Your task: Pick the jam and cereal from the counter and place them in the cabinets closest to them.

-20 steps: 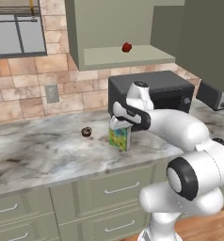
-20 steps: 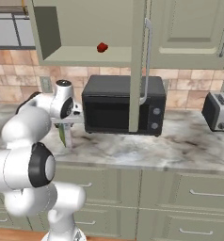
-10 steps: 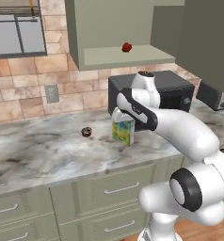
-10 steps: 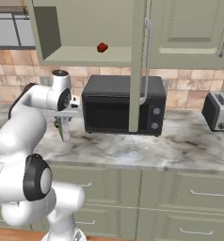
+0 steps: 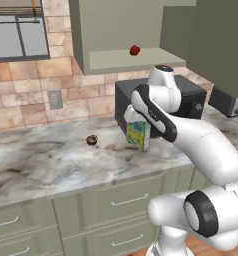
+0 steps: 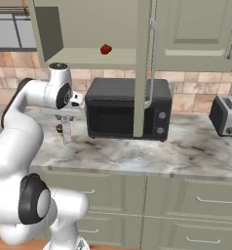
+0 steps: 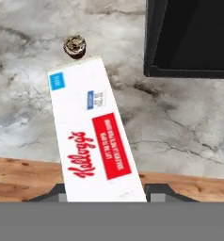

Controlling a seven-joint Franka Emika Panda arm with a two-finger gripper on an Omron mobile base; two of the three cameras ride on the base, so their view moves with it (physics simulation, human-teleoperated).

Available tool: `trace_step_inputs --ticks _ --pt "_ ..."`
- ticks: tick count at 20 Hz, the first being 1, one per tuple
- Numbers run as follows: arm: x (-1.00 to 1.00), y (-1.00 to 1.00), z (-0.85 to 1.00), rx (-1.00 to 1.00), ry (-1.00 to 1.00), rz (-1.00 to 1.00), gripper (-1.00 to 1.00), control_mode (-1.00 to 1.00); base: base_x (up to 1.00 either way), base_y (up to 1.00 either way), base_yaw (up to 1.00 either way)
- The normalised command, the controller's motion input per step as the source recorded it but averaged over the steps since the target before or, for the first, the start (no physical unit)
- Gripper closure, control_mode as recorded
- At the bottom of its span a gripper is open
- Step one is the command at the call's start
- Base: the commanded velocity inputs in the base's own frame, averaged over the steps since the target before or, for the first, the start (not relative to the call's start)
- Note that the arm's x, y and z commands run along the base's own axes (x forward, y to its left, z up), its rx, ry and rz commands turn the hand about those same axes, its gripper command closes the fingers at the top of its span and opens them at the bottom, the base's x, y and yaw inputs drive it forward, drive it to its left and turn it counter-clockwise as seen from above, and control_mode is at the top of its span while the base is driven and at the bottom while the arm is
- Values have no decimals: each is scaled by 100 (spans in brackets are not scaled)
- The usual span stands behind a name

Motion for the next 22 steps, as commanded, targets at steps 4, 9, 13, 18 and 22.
trace_step_inputs --ticks 4,9,13,18,22 --pt "-13 -2 59 0 -5 -8 100 -100 0 0 0" --pt "-14 0 63 0 -8 -8 100 -100 0 0 0" --pt "-7 -1 66 0 -7 -8 100 -100 0 0 0" --pt "-4 -3 68 2 -4 -7 100 -100 0 0 0" --pt "-3 -5 70 2 -3 -8 100 -100 0 0 0"
